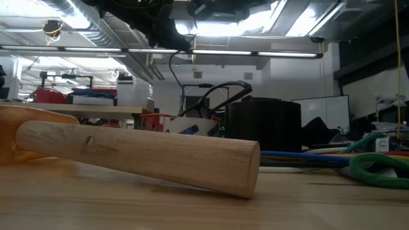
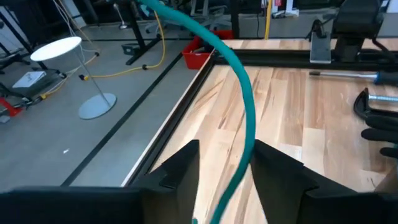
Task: Coil cords
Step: Coil the green cable wire on the black spool
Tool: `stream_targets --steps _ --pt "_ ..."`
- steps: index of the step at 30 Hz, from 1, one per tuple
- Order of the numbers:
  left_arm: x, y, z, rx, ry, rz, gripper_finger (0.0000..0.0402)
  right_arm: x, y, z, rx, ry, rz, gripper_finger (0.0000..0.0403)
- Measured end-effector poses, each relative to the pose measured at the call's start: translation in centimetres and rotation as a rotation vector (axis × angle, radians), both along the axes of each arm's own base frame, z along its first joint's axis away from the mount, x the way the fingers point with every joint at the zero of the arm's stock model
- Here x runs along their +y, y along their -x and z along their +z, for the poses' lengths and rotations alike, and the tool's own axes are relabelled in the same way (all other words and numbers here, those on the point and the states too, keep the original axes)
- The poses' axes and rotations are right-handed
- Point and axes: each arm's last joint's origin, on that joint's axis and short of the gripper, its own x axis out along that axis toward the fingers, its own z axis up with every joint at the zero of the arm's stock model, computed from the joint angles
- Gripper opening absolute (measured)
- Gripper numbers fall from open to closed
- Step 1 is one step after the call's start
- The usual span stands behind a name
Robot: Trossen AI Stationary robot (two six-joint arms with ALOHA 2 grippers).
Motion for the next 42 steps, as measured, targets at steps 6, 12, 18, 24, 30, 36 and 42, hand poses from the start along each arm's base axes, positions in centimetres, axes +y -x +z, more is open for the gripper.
stream_targets --steps 6,12,18,24,30,36,42 --pt "0.0 0.1 -0.3 0.034 0.010 0.006 0.0056 0.0 0.0 0.1 -0.015 -0.006 0.000 0.0001" --pt "0.1 -0.2 -0.3 0.004 0.025 0.015 0.0010 0.0 -0.3 0.5 -0.089 -0.019 0.000 0.0001" --pt "0.2 -2.2 -1.8 -0.031 0.087 0.016 0.0004 -0.6 -2.1 -1.1 -0.097 -0.017 0.000 0.0001" --pt "-0.3 -3.7 -3.2 -0.036 0.132 0.003 0.0003 -1.3 -3.5 -3.2 -0.032 0.009 -0.089 0.0001" --pt "-0.6 -3.9 -2.8 -0.063 0.140 -0.004 0.0002 -1.8 -4.4 -4.9 0.049 0.060 -0.157 0.0001" --pt "-0.6 -4.1 -2.0 -0.056 0.130 -0.040 0.0001 -1.9 -5.1 -6.5 0.118 0.047 -0.129 0.0001" --pt "-0.3 -4.0 -1.4 -0.005 0.119 -0.039 0.0001 -1.9 -4.9 -7.5 0.243 0.061 -0.115 0.0001"
